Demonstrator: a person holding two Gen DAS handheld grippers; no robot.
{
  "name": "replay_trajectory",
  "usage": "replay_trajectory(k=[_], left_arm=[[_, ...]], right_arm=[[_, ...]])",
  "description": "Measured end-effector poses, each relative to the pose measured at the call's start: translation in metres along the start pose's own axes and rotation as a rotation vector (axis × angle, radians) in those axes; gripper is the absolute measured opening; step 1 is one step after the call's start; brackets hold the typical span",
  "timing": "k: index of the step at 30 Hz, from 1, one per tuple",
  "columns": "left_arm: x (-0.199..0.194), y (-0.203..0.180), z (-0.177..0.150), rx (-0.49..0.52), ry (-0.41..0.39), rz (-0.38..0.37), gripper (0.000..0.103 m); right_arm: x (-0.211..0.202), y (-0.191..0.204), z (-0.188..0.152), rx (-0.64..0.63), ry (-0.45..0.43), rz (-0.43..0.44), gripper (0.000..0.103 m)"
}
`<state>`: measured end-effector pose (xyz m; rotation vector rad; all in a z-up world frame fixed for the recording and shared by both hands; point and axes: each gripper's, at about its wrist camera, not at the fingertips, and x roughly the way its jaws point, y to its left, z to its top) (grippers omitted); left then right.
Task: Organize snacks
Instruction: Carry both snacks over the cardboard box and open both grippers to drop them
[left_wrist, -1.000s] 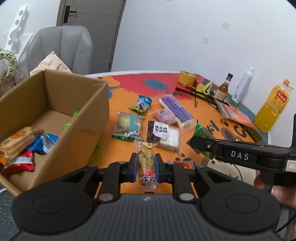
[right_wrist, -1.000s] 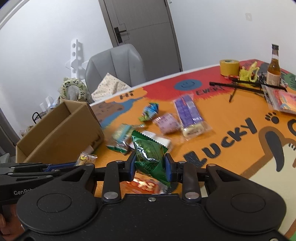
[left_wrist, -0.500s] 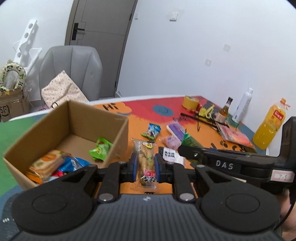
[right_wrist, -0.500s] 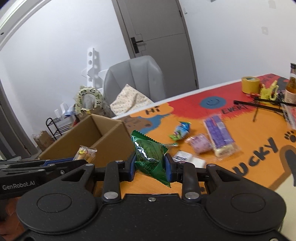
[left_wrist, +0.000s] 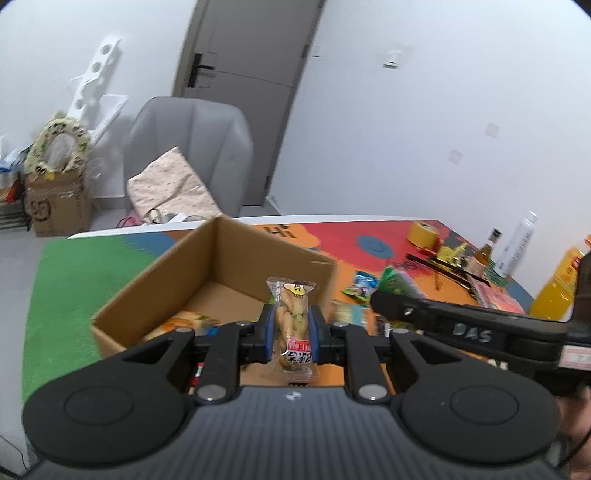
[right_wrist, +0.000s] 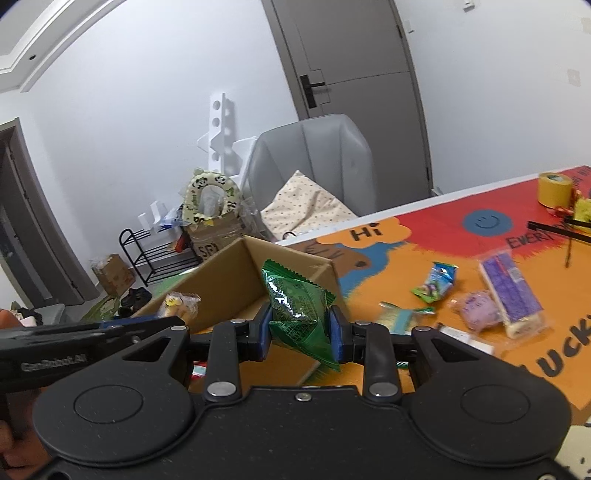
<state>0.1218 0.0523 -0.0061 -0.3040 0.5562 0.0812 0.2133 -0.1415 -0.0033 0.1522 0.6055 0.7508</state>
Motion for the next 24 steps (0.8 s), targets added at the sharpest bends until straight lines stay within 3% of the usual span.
replay_trajectory(k=[8, 17, 20, 24], left_arm=[[0.010, 0.029, -0.003, -0.057, 0.036, 0.003, 0.018], [0.003, 0.038, 0.001, -0.066, 0.026, 0.015, 0.022], [-0.001, 0.043, 0.002, -0.078, 0.022, 0.030, 0.030], [-0.004, 0.048, 0.002, -0.085, 0.018, 0.057, 0.053]], right_arm=[[0.008, 0.022, 0.009, -0.025, -0.004, 0.009, 0.029], [0.019, 0.038, 0.012, -0.029, 0.014, 0.029, 0.029], [0.024, 0.042, 0.013, -0.021, 0.027, 0.063, 0.030], [0.023, 0.049, 0.012, -0.031, 0.024, 0.076, 0.049]])
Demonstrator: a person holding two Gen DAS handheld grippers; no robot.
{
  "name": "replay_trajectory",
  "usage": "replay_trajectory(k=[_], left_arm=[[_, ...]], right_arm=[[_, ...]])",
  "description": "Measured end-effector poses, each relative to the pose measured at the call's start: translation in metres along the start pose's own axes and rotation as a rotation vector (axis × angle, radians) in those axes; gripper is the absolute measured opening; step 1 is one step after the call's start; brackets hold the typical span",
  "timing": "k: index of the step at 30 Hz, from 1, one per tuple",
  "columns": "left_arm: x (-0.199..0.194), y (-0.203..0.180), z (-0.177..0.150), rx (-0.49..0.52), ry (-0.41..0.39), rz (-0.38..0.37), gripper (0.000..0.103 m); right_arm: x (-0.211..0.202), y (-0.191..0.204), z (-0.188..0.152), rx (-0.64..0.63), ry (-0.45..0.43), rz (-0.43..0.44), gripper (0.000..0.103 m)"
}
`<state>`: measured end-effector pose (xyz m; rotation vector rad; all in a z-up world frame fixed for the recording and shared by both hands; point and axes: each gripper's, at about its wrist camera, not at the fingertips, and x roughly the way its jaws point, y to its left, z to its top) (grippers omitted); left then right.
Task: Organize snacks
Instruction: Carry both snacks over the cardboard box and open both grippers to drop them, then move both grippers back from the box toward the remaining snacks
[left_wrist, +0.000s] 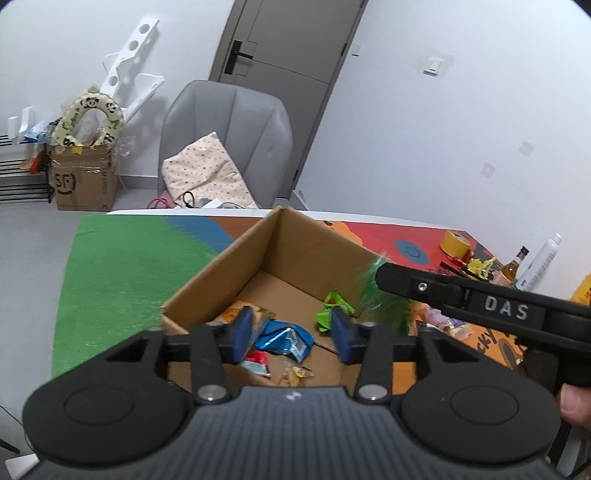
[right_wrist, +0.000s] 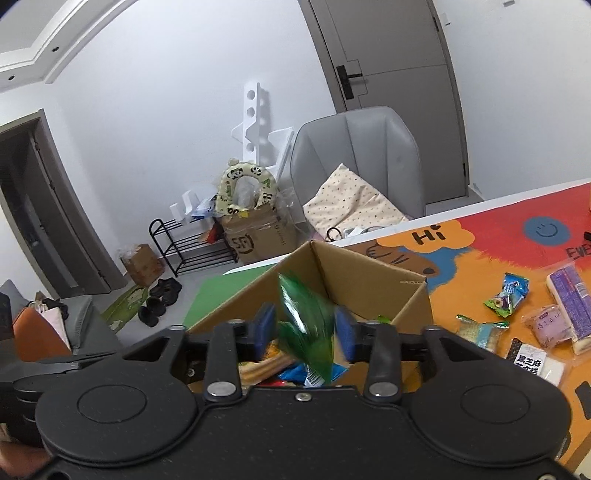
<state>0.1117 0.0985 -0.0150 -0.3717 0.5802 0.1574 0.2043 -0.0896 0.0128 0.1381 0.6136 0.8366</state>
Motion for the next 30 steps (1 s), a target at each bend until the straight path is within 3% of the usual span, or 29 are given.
replay_trajectory(k=[4, 9, 14, 30], left_arm=[[0.000, 0.002, -0.001, 0.003, 0.007, 0.008, 0.073], [-0.001, -0.005, -0.003, 0.029, -0.003, 0.021, 0.086], [0.000, -0.010, -0.003, 0.007, 0.005, -0.005, 0.089], [0.007, -0.056, -0.020, 0.103, 0.049, -0.049, 0.097]], right_arm=[[-0.004, -0.002, -0.003, 0.007, 0.005, -0.024, 0.050], [-0.011, -0.017, -0.011, 0.043, 0.007, -0.077, 0.051], [-0.022, -0.034, -0.019, 0.069, 0.008, -0.126, 0.055], [-0.061, -0.075, -0.040, 0.126, -0.011, -0.216, 0.074]])
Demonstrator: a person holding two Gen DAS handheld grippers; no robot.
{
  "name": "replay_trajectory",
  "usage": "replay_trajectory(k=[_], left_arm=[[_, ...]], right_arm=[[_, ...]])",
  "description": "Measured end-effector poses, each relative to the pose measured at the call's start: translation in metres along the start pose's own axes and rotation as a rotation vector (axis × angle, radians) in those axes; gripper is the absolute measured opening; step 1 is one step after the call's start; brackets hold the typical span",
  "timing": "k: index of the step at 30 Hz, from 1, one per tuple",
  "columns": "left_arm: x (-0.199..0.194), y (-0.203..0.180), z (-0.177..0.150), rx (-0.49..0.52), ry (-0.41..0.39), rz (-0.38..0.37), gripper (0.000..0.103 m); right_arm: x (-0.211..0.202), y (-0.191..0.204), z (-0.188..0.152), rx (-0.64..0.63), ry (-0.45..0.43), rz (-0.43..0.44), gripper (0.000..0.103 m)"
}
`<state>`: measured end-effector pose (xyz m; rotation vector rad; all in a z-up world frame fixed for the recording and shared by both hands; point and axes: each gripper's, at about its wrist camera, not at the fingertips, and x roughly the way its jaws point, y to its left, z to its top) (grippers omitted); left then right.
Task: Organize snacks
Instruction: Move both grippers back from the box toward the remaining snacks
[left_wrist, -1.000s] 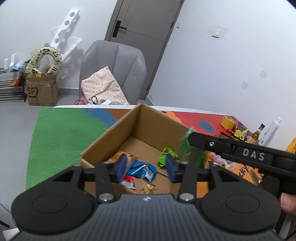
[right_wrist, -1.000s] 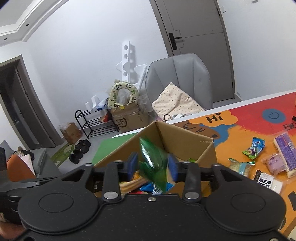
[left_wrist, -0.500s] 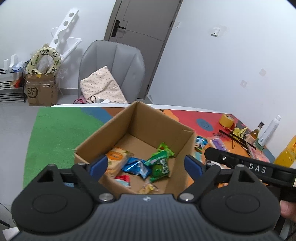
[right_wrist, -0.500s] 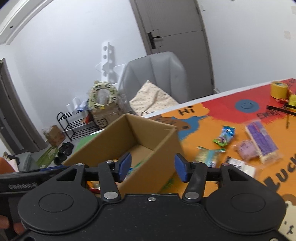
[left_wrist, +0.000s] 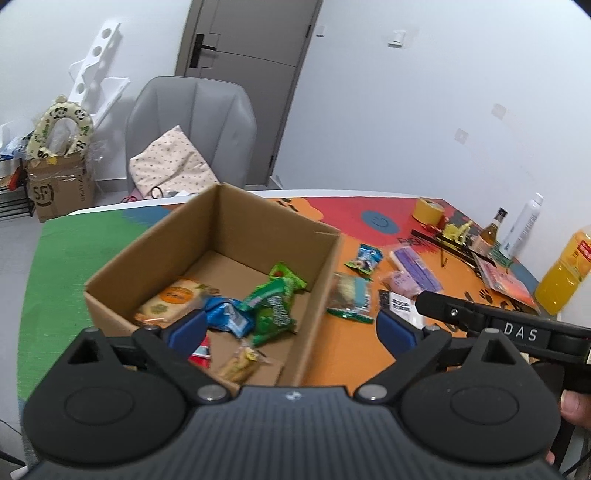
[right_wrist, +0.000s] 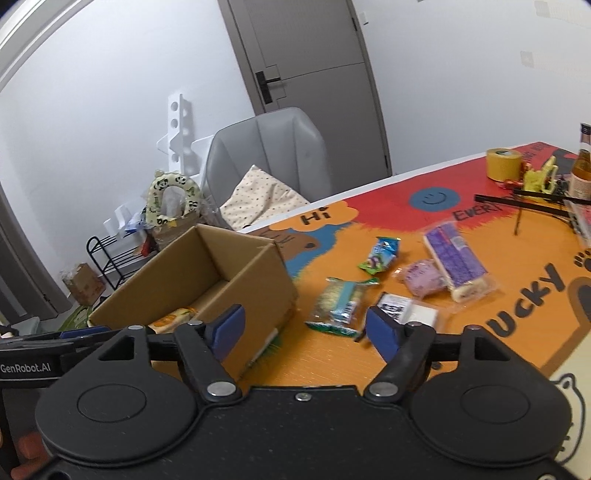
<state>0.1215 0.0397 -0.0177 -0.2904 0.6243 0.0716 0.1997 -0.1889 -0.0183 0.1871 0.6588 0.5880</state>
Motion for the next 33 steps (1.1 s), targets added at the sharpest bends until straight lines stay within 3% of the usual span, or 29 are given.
replay_trajectory(k=[21, 33], left_arm=[[0.015, -0.058, -0.008, 0.035, 0.031, -0.082, 0.096], [0.042, -0.090, -0.016, 0.090, 0.078, -0.133, 0.081]], right_arm=[[-0.025, -0.054, -0.012, 0.056, 0.002, -0.055, 0.075], [-0.022, -0.082, -0.019, 0.094, 0.031, -0.057, 0.059]])
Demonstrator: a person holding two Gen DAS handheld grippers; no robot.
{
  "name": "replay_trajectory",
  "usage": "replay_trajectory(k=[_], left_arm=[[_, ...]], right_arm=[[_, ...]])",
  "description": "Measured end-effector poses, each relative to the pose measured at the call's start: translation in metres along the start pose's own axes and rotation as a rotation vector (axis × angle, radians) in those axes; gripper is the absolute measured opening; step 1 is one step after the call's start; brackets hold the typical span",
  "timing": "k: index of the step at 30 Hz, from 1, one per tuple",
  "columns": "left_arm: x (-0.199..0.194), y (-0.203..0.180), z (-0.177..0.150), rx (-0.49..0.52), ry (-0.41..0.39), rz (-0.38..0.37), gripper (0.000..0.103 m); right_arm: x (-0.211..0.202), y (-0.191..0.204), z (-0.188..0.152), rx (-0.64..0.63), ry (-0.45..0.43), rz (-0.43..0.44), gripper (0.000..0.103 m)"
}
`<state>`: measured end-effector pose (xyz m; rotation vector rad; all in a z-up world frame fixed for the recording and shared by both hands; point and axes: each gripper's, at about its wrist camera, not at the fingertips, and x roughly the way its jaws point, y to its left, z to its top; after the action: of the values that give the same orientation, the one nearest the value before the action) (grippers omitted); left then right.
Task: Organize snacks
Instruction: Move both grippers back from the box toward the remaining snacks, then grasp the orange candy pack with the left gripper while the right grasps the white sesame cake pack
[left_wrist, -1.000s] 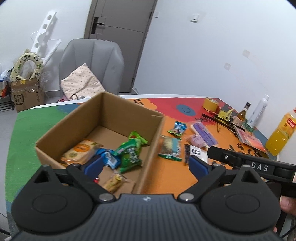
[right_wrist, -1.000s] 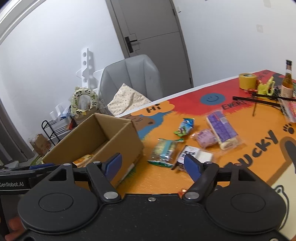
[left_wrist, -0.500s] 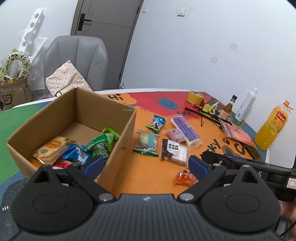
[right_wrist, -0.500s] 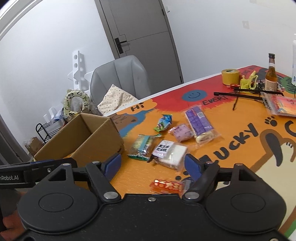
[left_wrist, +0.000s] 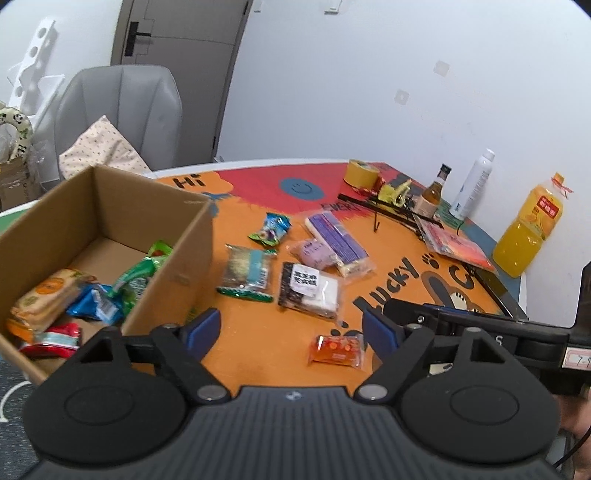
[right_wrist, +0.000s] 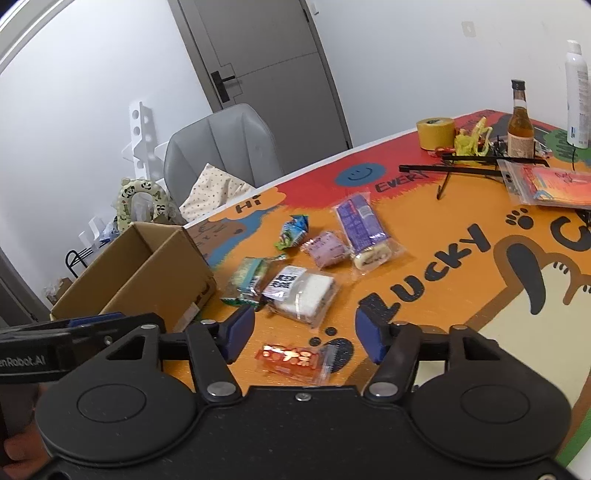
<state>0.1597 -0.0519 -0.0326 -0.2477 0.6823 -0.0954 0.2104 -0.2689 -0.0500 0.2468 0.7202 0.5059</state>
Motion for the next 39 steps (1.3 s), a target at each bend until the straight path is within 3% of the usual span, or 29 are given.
replay_trajectory(k=[15, 30, 35, 37, 39], left_arm=[[0.062, -0.026, -0.011, 0.006, 0.102, -0.006, 0.078], [0.104, -0.034, -0.023, 0.019, 0.167, 0.008, 0.078], [0.108, -0.036, -0.024, 0.058, 0.163, 0.033, 0.065], [0.107, -0.033, -0.023, 0.060, 0.163, 0.037, 0.049], [0.105, -0.027, -0.022, 0.048, 0.163, 0.030, 0.047]], right_arm=[[0.008, -0.044, -0.002, 0.062, 0.020, -0.017, 0.057], [0.023, -0.060, -0.004, 0.081, 0.045, -0.001, 0.057], [0.034, -0.055, -0.003, 0.069, 0.058, 0.018, 0.057], [0.039, -0.051, -0.002, 0.063, 0.062, 0.029, 0.057], [0.044, -0.048, -0.001, 0.061, 0.067, 0.035, 0.057]])
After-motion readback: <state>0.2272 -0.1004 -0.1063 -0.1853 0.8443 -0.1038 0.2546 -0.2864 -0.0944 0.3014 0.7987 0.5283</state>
